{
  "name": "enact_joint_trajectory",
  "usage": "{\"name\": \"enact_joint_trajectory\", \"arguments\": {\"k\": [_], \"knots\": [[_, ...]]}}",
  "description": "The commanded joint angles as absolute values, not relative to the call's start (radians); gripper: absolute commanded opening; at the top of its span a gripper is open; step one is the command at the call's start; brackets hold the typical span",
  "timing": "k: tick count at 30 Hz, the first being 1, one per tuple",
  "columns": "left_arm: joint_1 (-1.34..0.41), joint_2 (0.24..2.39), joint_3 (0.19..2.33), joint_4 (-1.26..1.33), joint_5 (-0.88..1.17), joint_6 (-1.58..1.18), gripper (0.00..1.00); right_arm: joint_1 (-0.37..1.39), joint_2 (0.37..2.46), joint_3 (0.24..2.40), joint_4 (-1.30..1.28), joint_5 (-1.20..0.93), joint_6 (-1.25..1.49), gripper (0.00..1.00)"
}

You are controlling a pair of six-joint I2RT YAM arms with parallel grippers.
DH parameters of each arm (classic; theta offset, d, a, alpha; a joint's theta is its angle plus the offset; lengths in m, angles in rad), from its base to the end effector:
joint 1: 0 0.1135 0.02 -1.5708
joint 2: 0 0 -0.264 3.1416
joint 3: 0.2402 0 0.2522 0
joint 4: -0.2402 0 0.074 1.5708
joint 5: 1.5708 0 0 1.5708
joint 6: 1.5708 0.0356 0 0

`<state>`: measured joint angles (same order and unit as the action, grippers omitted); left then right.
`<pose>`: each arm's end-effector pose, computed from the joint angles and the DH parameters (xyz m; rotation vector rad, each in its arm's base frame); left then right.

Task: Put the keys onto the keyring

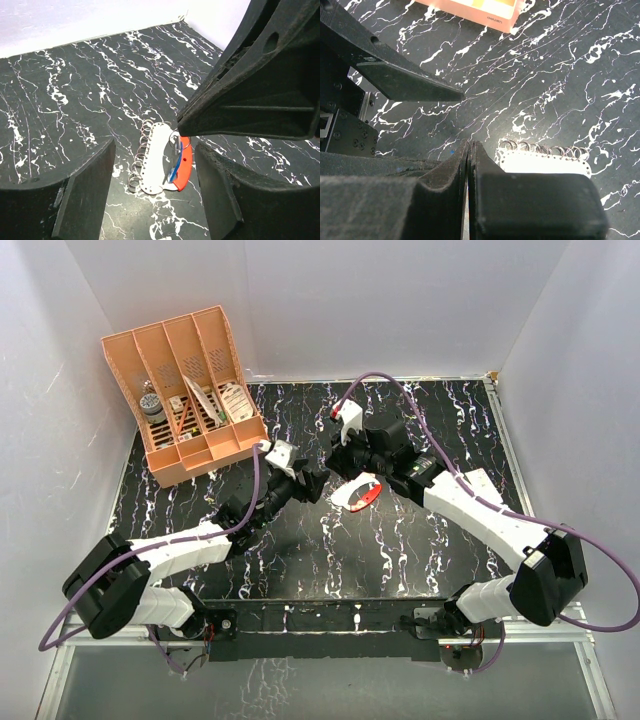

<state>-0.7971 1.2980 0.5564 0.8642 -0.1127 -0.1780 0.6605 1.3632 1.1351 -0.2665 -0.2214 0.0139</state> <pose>0.1975 -0.1965 0.2599 0.3624 1.4441 -0.7131 0.2427 0.1985 0.3233 -0.8034 1.9570 0.6382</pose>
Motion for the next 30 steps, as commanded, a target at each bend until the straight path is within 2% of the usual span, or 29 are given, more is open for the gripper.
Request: {"name": "enact_joint_trajectory", "arguments": {"k": [1, 23, 30], "knots": [[-0.801, 1.285, 0.557, 0.91, -0.069, -0.162, 0.62, 0.656, 1.339, 1.184, -0.248, -0.269, -0.031, 0.0], [-0.801, 1.315, 0.552, 0.941, -0.01, -0.16, 0.42, 0.653, 1.283, 1.146, -0.218, -0.313, -0.061, 0.0], [-0.801, 1.307, 0.544, 0.966, -0.018, -0.158, 0.3, 0.653, 1.278, 1.133, -0.212, -0.313, -0.057, 0.0]]}}
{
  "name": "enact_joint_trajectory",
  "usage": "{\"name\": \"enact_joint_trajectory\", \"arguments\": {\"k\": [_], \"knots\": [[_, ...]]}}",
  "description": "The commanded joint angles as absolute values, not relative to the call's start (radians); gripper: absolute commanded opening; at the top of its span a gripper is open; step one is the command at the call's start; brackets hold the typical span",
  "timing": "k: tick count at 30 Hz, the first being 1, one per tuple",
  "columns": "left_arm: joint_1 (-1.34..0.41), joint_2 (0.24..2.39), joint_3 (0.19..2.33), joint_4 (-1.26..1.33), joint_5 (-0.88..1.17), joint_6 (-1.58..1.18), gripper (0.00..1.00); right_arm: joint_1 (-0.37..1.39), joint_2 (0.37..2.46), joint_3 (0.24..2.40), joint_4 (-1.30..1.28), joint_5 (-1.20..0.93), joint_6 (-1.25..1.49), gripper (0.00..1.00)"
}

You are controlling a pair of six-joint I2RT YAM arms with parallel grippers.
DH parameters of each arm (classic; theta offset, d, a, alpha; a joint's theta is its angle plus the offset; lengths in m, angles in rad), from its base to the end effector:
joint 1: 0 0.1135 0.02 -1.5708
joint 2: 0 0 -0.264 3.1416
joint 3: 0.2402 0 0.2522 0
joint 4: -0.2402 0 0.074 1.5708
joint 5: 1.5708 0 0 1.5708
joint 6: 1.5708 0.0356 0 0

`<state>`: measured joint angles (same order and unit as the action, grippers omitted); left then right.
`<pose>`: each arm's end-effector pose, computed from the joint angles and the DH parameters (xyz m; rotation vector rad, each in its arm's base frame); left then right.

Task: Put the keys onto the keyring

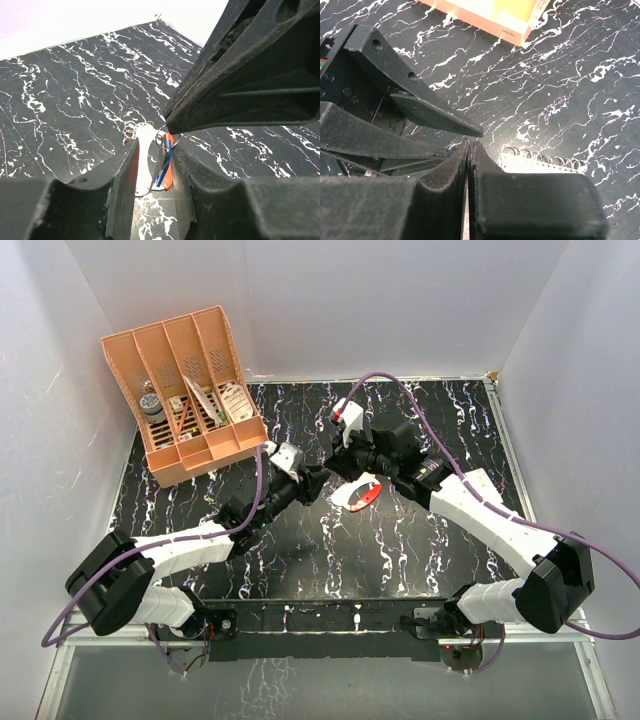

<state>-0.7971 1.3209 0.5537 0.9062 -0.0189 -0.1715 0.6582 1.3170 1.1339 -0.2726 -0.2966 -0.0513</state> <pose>0.1970 -0.2007 0.2576 0.4398 1.4120 -0.7792 0.2330 0.1933 0.3359 -0.8972 1.8687 0.6788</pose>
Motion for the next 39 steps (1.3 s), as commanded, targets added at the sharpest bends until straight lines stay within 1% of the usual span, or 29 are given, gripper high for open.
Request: {"name": "enact_joint_trajectory", "arguments": {"k": [1, 2, 3, 7, 12, 14, 16, 20, 26, 28, 30, 32, 33, 34, 35, 36, 38, 39], "knots": [[-0.801, 1.307, 0.54, 0.972, -0.017, -0.159, 0.27, 0.653, 1.276, 1.131, -0.212, -0.314, -0.056, 0.0], [-0.801, 1.306, 0.536, 0.979, -0.016, -0.16, 0.23, 0.653, 1.277, 1.129, -0.211, -0.313, -0.053, 0.0], [-0.801, 1.305, 0.534, 0.983, -0.014, -0.16, 0.22, 0.653, 1.275, 1.128, -0.209, -0.312, -0.052, 0.0], [-0.801, 1.307, 0.528, 0.992, -0.007, -0.164, 0.19, 0.653, 1.271, 1.119, -0.197, -0.307, -0.033, 0.0], [-0.801, 1.307, 0.516, 1.015, -0.007, -0.167, 0.17, 0.653, 1.272, 1.11, -0.176, -0.314, -0.011, 0.05], [-0.801, 1.307, 0.513, 1.022, -0.006, -0.169, 0.16, 0.653, 1.273, 1.105, -0.169, -0.313, -0.003, 0.09], [-0.801, 1.307, 0.511, 1.031, -0.005, -0.17, 0.16, 0.653, 1.273, 1.101, -0.163, -0.316, 0.003, 0.15], [-0.801, 1.31, 0.504, 1.051, -0.009, -0.179, 0.15, 0.653, 1.273, 1.094, -0.153, -0.315, 0.012, 0.22], [-0.801, 1.308, 0.503, 1.047, -0.011, -0.18, 0.14, 0.65, 1.259, 1.079, -0.134, -0.282, 0.032, 0.24], [-0.801, 1.304, 0.504, 1.029, -0.021, -0.178, 0.15, 0.642, 1.264, 1.079, -0.134, -0.217, 0.068, 0.27], [-0.801, 1.295, 0.509, 0.978, -0.068, -0.18, 0.17, 0.614, 1.299, 1.097, -0.168, -0.179, 0.118, 0.28], [-0.801, 1.282, 0.498, 0.933, -0.135, -0.187, 0.21, 0.6, 1.334, 1.099, -0.202, -0.178, 0.138, 0.31], [-0.8, 1.272, 0.486, 0.913, -0.175, -0.194, 0.25, 0.6, 1.344, 1.086, -0.192, -0.178, 0.147, 0.31], [-0.799, 1.26, 0.474, 0.899, -0.214, -0.204, 0.39, 0.6, 1.353, 1.071, -0.182, -0.187, 0.156, 0.32], [-0.799, 1.245, 0.47, 0.876, -0.281, -0.226, 0.56, 0.599, 1.363, 1.055, -0.17, -0.191, 0.169, 0.34], [-0.798, 1.227, 0.469, 0.829, -0.316, -0.252, 0.67, 0.6, 1.376, 1.044, -0.16, -0.199, 0.184, 0.36], [-0.788, 1.193, 0.462, 0.794, -0.345, -0.287, 0.77, 0.601, 1.411, 1.038, -0.158, -0.229, 0.204, 0.37], [-0.783, 1.182, 0.468, 0.76, -0.349, -0.308, 0.81, 0.605, 1.43, 1.038, -0.158, -0.236, 0.213, 0.37]]}}
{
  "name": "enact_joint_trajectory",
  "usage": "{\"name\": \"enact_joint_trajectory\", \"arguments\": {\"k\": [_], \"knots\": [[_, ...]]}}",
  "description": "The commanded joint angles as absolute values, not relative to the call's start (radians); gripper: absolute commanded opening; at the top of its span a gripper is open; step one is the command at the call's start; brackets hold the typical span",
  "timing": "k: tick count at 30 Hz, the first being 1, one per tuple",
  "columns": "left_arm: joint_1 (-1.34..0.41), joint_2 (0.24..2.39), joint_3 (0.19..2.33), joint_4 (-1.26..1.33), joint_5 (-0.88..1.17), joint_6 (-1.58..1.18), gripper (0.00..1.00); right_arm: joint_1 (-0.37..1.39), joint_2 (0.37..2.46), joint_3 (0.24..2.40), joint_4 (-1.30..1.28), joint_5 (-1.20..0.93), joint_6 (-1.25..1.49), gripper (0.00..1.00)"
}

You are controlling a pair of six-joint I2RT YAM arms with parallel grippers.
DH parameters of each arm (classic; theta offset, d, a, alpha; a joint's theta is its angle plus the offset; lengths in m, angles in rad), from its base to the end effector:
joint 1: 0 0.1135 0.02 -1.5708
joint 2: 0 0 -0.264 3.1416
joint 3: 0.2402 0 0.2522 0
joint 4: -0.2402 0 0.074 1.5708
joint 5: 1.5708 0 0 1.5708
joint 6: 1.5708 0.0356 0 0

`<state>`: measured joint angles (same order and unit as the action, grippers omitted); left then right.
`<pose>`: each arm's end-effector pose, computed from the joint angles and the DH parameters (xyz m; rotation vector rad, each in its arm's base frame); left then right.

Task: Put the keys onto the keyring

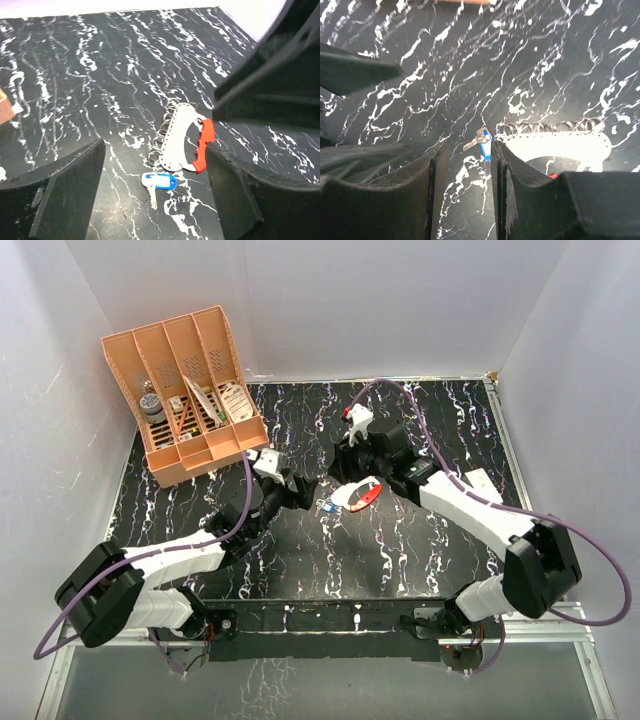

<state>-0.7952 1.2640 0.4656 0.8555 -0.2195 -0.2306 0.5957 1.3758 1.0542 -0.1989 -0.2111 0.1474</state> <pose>0.1895 -0.1822 0.2378 0.2565 1.5294 -0.6524 0.2562 0.1827 0.2979 -0.6053 2.0625 0.6631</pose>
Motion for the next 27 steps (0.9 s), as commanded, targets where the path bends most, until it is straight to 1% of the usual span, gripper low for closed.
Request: {"name": "enact_joint_trajectory", "arguments": {"k": [1, 4, 10, 13, 18, 22, 27], "knots": [[-0.778, 1.174, 0.476, 0.731, -0.352, -0.323, 0.83, 0.611, 1.449, 1.038, -0.156, -0.237, 0.219, 0.37], [-0.772, 1.159, 0.509, 0.639, -0.377, -0.369, 0.88, 0.632, 1.508, 1.054, -0.172, -0.232, 0.234, 0.37], [-0.769, 1.139, 0.532, 0.566, -0.393, -0.391, 0.9, 0.687, 1.604, 1.07, -0.181, -0.184, 0.242, 0.4], [-0.765, 1.136, 0.539, 0.543, -0.394, -0.397, 0.91, 0.729, 1.628, 1.084, -0.187, -0.128, 0.191, 0.4], [-0.76, 1.115, 0.533, 0.521, -0.417, -0.412, 0.91, 0.773, 1.679, 1.136, -0.222, -0.05, 0.079, 0.44], [-0.755, 1.056, 0.507, 0.484, -0.488, -0.443, 0.91, 0.778, 1.731, 1.175, -0.241, -0.014, 0.021, 0.45], [-0.744, 0.937, 0.465, 0.438, -0.579, -0.469, 0.92, 0.779, 1.79, 1.199, -0.255, 0.019, -0.038, 0.44]]}}
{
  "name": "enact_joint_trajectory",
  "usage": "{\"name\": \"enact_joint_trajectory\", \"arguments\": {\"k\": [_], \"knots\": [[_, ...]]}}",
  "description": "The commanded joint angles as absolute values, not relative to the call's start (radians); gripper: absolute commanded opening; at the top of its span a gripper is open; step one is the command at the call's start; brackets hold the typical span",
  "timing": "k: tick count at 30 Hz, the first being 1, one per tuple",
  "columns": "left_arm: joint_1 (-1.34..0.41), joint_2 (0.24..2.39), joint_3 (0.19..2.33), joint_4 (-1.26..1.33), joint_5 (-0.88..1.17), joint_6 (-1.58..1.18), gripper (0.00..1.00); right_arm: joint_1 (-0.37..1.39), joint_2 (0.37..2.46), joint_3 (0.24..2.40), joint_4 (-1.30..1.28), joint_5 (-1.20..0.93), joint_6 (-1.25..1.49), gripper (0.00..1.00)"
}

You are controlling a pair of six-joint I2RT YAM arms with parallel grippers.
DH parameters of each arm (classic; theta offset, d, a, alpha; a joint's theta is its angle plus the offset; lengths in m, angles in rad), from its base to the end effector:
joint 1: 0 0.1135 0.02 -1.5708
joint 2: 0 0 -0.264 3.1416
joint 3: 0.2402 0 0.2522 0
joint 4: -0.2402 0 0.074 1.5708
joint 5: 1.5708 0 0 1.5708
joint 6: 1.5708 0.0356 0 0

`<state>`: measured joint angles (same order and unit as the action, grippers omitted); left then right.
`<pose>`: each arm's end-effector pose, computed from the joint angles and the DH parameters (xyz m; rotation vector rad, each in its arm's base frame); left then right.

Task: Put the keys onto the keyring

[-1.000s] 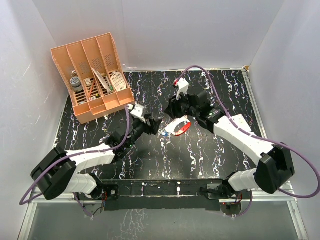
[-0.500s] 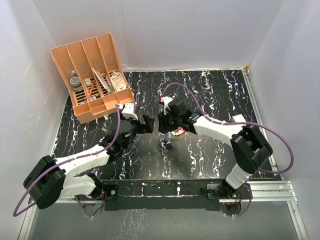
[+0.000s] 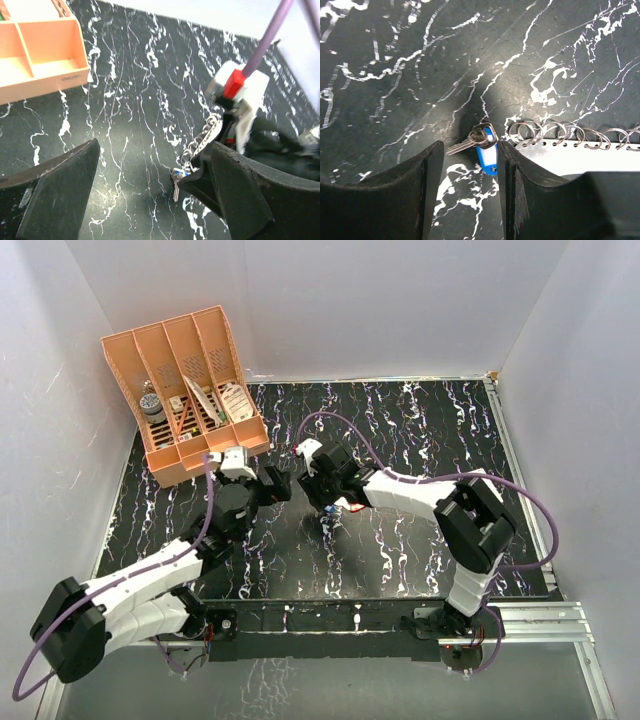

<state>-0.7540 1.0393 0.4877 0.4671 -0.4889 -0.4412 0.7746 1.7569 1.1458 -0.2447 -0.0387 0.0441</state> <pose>0.1801 -0.1462 0.2549 -0.1150 1.6659 -0.5059 0.2676 0.2638 0.1988 -0.8986 2.3000 0.4110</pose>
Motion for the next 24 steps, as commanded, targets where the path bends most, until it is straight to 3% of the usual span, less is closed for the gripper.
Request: {"name": "enact_joint_trajectory", "arguments": {"k": [1, 24], "knots": [[-0.742, 0.918, 0.457, 0.438, -0.586, -0.467, 0.92, 0.779, 1.797, 1.204, -0.261, 0.023, -0.048, 0.44], [-0.728, 0.874, 0.436, 0.422, -0.597, -0.466, 0.93, 0.779, 1.861, 1.252, -0.302, 0.027, -0.139, 0.4]]}}
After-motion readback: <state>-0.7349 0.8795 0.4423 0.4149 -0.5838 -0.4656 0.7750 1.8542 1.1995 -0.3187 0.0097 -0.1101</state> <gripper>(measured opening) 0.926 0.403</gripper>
